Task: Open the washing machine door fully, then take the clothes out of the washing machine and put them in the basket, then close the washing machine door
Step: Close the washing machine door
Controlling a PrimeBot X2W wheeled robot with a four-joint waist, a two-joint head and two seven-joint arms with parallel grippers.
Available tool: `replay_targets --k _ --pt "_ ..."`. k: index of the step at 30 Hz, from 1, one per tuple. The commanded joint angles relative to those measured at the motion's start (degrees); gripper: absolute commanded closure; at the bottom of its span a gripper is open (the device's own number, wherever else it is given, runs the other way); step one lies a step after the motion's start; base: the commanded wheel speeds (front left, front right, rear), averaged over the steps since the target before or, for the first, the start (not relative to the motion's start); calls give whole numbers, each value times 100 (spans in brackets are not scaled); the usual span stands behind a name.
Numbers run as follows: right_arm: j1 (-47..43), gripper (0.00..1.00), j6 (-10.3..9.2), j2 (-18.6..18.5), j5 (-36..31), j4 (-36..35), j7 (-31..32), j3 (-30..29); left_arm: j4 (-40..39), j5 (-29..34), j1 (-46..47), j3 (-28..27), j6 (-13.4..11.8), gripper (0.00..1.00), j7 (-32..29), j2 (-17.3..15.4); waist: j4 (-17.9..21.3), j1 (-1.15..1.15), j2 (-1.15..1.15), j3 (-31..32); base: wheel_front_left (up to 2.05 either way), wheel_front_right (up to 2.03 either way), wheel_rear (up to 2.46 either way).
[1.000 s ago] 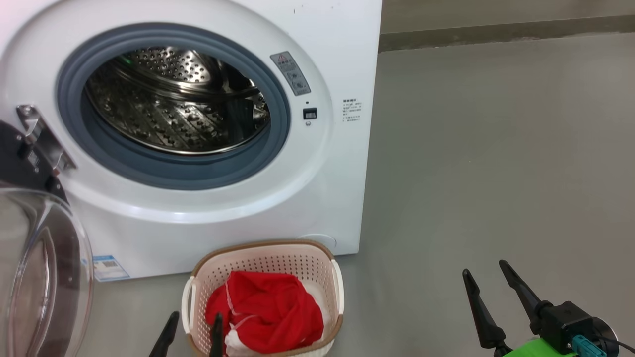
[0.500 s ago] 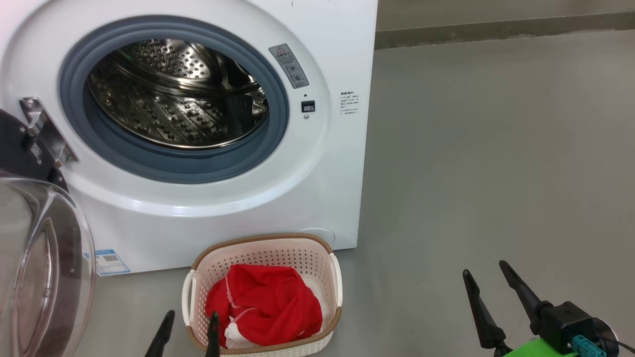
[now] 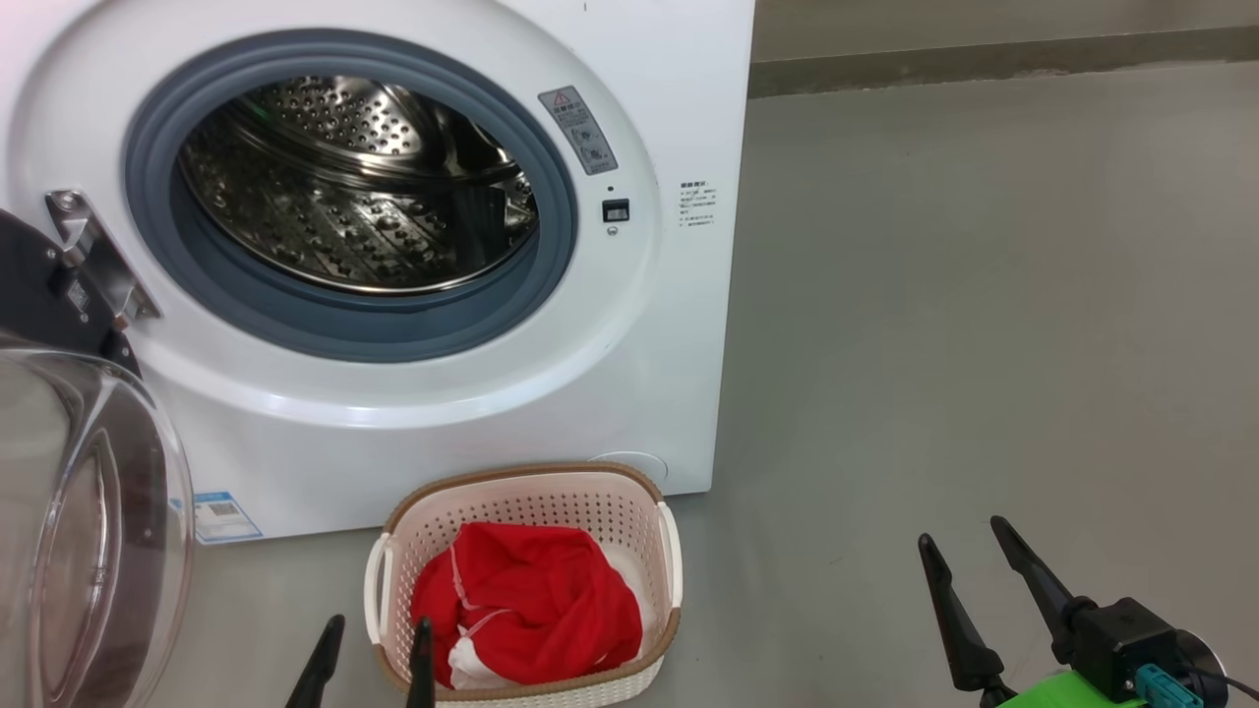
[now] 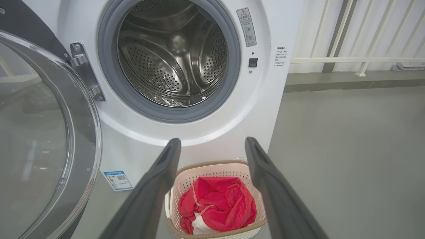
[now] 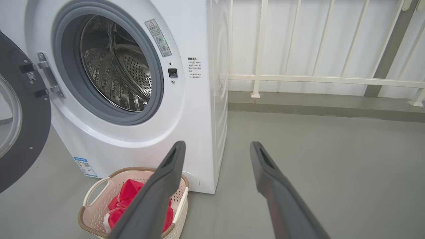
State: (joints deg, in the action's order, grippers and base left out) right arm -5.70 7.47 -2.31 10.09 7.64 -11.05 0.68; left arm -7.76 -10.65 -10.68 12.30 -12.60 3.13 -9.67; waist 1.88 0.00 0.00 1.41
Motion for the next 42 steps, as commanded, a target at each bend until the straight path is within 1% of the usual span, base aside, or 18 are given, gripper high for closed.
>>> replay_targets --k 1,10,15,20,27,28,36,42 --pt "133 0 2 -57 25 -138 1 104 -191 39 154 -168 -46 0 46 -57 -12 0 0 1 0 0 0" --pt "114 0 2 -57 19 -139 10 97 -212 33 157 -152 -90 0 26 -77 -97 0 0 37 0 0 0" --pt "99 0 2 -57 28 -176 10 89 -253 15 179 -168 -133 0 30 -71 -289 0 0 54 0 0 0" --pt "106 0 2 -57 12 -267 17 114 -357 5 167 -248 -214 0 64 -89 -628 0 0 67 0 0 0" --pt "97 0 2 -57 -5 -390 47 118 -476 -23 121 -369 -321 0 96 -122 -1258 0 0 61 0 0 0" --pt "97 0 2 -57 -5 -390 47 118 -476 -23 121 -369 -321 0 96 -122 -1258 0 0 61 0 0 0" --pt "51 0 2 -57 39 -414 18 125 -534 -81 32 -458 -429 0 94 -114 -1868 0 0 63 0 0 0" --pt "54 0 2 -57 41 -422 20 156 -558 -129 -17 -508 -461 0 117 -132 -2228 0 0 65 0 0 0"
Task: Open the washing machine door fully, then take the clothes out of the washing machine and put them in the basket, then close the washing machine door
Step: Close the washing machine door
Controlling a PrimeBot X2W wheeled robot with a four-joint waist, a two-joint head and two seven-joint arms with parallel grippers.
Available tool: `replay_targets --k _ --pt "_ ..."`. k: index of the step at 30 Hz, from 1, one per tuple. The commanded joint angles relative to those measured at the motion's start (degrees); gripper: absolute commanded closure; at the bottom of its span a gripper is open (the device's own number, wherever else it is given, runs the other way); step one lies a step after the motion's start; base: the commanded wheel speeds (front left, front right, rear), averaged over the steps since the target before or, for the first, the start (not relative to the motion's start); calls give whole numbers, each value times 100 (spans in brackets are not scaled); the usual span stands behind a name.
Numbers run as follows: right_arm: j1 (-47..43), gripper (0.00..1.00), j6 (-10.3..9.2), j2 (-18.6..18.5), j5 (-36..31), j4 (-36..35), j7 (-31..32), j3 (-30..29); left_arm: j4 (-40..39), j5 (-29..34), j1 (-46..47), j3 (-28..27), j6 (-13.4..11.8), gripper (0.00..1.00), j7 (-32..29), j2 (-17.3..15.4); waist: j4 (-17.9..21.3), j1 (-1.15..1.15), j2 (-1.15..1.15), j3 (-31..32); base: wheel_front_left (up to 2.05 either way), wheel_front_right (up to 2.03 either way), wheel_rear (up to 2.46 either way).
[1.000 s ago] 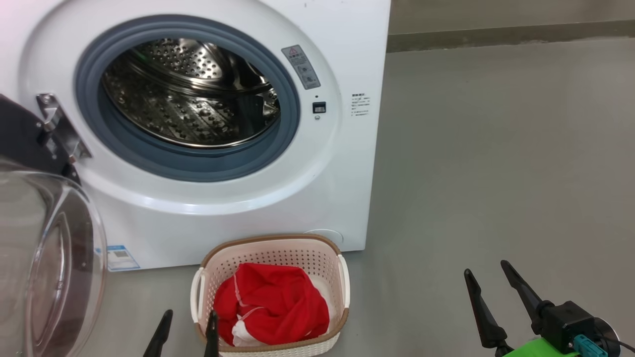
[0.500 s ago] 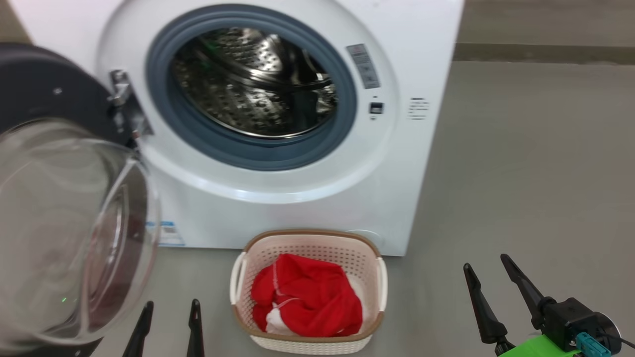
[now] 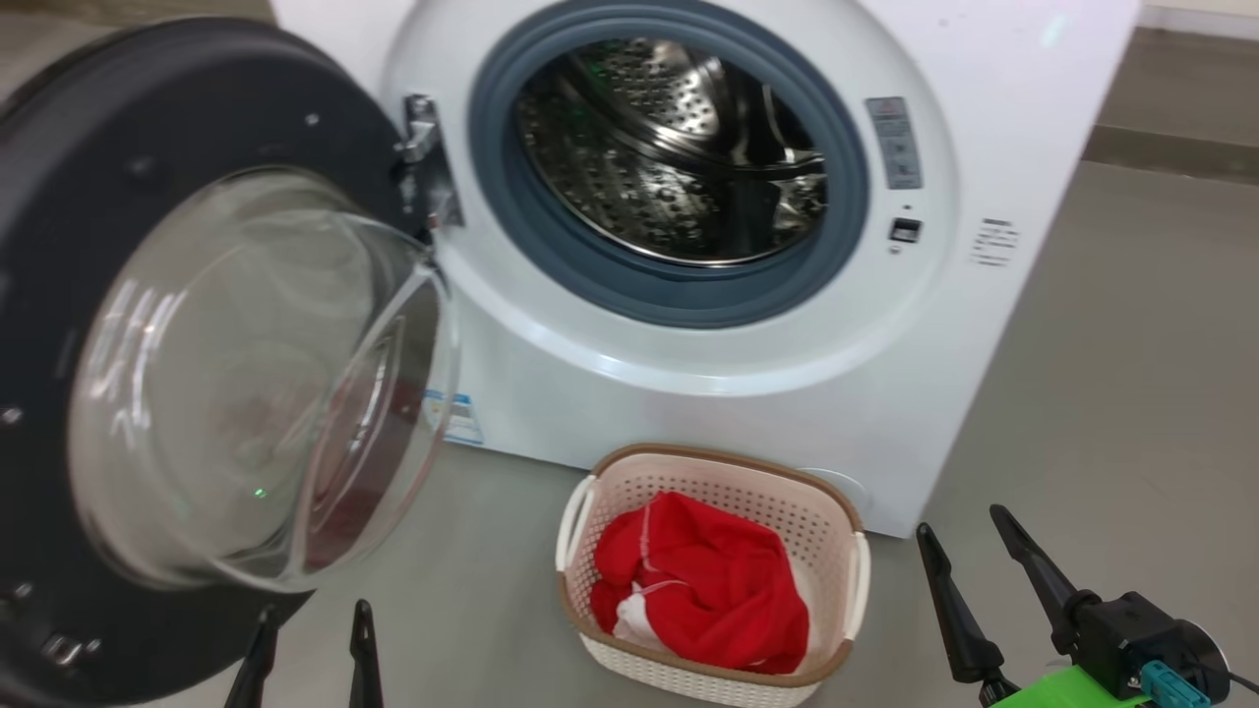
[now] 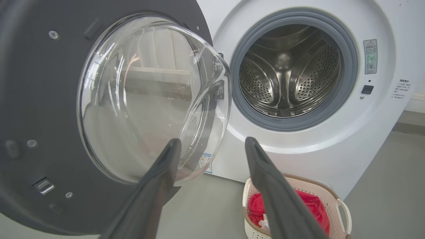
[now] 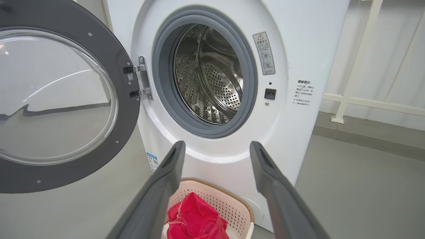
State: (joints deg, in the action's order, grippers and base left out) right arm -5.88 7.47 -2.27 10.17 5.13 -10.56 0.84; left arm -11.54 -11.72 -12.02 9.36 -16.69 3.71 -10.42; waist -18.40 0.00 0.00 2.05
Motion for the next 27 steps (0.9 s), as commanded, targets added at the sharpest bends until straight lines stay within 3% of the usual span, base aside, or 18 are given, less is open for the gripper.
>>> replay_targets --k 1,11,27 --pt "76 0 2 -61 34 -173 -28 143 -180 -28 105 -220 -56 0 61 -61 -241 0 0 -2 0 0 0" --pt "56 0 2 -61 46 -195 -5 184 -158 -105 75 -288 -106 0 108 -70 -521 0 0 12 0 0 0" --pt "67 0 2 -61 60 -156 -3 211 -161 -183 70 -234 -120 0 117 -67 -554 0 0 27 0 0 0"
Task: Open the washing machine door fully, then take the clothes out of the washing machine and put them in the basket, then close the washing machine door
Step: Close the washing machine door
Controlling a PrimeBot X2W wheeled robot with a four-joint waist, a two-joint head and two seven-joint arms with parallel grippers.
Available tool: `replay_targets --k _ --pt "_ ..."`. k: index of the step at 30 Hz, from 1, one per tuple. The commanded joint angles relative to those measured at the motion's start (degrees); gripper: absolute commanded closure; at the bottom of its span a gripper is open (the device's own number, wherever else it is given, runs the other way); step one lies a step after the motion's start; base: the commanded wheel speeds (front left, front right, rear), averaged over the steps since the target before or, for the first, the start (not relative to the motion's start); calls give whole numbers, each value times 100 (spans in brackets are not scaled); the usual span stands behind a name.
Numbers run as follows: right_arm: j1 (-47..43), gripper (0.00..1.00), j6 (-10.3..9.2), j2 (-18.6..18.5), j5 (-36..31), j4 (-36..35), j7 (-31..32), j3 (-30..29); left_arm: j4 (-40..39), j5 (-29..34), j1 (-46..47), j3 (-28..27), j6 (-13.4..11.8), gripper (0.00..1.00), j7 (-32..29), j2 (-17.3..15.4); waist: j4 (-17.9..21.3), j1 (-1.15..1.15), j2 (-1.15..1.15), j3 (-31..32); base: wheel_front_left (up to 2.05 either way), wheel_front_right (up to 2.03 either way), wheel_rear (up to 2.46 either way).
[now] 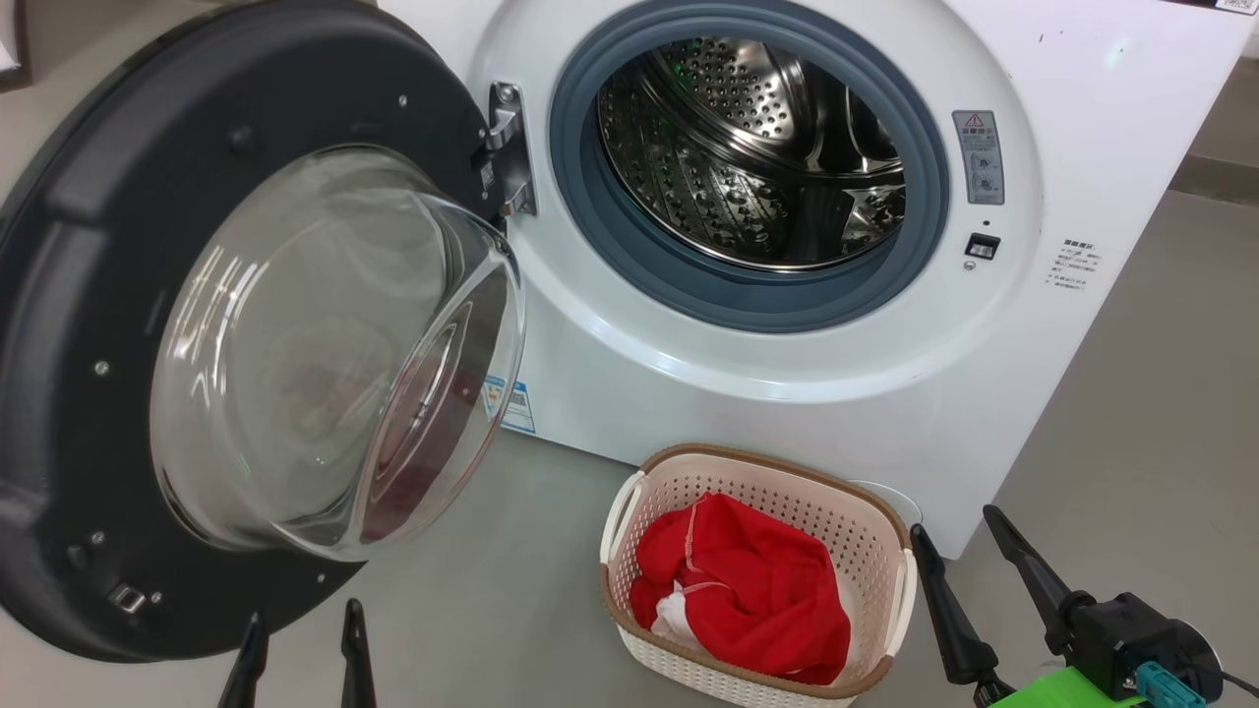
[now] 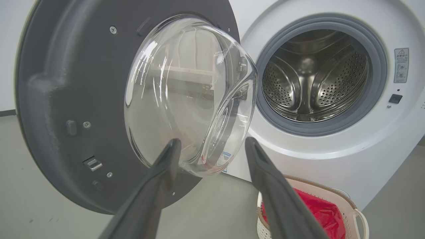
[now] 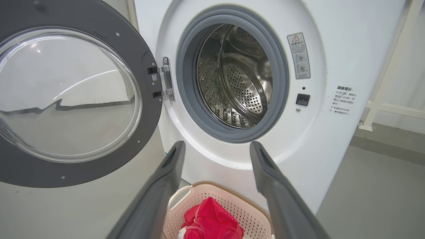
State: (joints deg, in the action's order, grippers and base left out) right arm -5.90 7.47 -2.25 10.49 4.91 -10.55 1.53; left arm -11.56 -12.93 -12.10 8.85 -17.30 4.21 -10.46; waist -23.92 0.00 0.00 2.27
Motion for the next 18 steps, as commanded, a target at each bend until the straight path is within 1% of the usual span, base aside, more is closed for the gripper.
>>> replay_targets --k 1,5,6,7,8,9,14,16,18 --pt "67 0 2 -63 27 -134 -3 141 -163 -66 77 -181 -60 0 70 -64 -2 0 0 7 0 0 0" --pt "69 0 2 -63 31 -136 -1 148 -180 -84 73 -164 -42 0 91 -69 0 0 0 15 0 0 0" --pt "71 0 2 -63 33 -135 -1 147 -188 -106 69 -157 -23 17 101 -68 1 0 0 18 0 0 0" --pt "73 0 2 -63 34 -134 -2 143 -192 -119 65 -154 -14 58 108 -71 0 0 0 20 0 0 0" --pt "74 0 2 -63 35 -131 -3 140 -197 -133 57 -161 -6 91 117 -78 1 0 0 23 0 0 0" --pt "73 0 2 -63 36 -127 -2 138 -203 -151 50 -168 6 100 132 -86 0 0 0 28 0 0 0" --pt "48 0 2 -63 26 -131 14 138 -287 -336 57 -213 107 100 301 -57 -2 0 0 49 0 0 0" --pt "41 0 2 -63 18 -135 18 126 -383 -654 78 -305 216 100 426 54 -13 0 0 56 0 0 0" --pt "36 0 2 -63 10 -143 29 122 -527 -1136 113 -483 381 100 612 217 -20 0 0 61 0 0 0"
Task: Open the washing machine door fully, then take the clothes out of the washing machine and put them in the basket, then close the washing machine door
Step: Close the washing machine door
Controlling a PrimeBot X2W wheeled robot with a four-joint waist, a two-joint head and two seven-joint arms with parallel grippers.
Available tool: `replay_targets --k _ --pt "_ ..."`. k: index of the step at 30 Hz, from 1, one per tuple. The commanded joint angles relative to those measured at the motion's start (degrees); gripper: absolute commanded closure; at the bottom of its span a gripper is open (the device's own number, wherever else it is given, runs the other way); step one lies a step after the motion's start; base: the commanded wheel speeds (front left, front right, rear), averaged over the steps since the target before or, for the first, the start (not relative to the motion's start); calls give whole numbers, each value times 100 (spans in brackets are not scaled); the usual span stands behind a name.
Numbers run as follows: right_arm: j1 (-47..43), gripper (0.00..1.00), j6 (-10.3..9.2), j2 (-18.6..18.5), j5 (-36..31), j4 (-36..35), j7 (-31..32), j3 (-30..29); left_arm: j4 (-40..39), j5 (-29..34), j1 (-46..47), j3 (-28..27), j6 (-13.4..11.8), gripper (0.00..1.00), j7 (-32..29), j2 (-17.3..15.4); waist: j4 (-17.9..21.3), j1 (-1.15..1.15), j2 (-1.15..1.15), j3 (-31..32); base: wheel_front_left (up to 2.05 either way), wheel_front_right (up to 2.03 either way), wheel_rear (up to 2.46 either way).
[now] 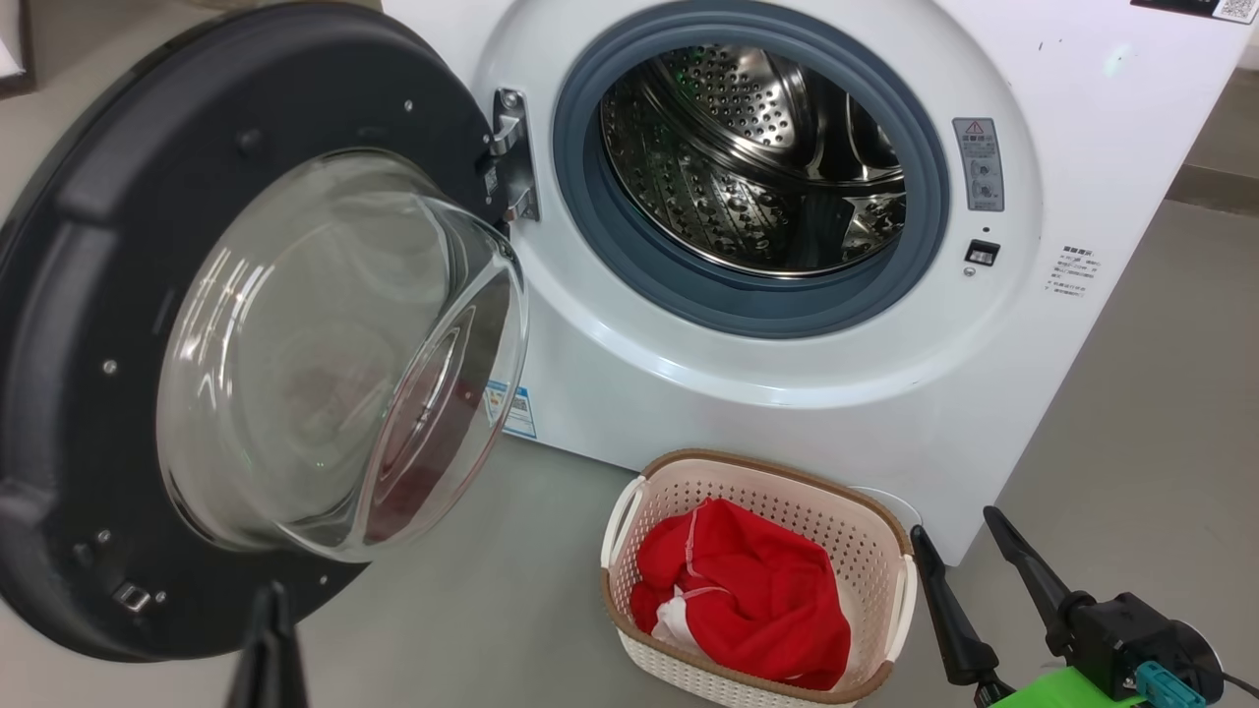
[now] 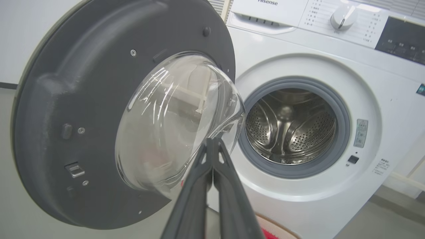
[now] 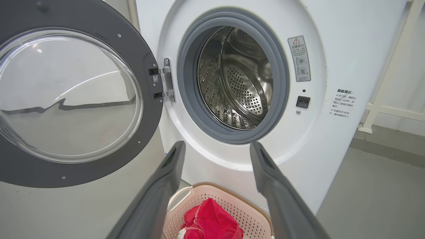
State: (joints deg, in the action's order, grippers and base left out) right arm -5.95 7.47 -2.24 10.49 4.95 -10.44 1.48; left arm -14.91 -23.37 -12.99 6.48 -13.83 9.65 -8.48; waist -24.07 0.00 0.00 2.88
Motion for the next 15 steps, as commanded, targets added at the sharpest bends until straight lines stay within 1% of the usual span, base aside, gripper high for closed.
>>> replay_targets --k 1,3,6,8,13,15 --pt "37 0 2 -64 6 -154 22 122 -282 -389 231 -365 133 100 158 111 -11 0 0 3 0 0 0" --pt "28 0 2 -64 -1 -170 31 112 -442 -992 302 -643 347 100 280 234 -21 0 0 0 0 0 0" --pt "22 0 2 -64 -10 -200 45 95 -646 -2095 462 -1156 670 100 395 398 -40 0 0 -8 0 0 0" --pt "18 0 2 -64 -8 -224 55 90 -738 -3055 607 -1549 885 100 431 477 -49 0 0 -16 0 0 0" --pt "11 0 2 -64 7 -254 64 93 -745 -4825 963 -2543 1266 100 435 509 -60 0 0 -32 0 0 0" --pt "13 0 2 -64 10 -261 66 92 -621 -5364 1123 -2933 1347 100 361 408 -64 0 0 -44 0 0 0"
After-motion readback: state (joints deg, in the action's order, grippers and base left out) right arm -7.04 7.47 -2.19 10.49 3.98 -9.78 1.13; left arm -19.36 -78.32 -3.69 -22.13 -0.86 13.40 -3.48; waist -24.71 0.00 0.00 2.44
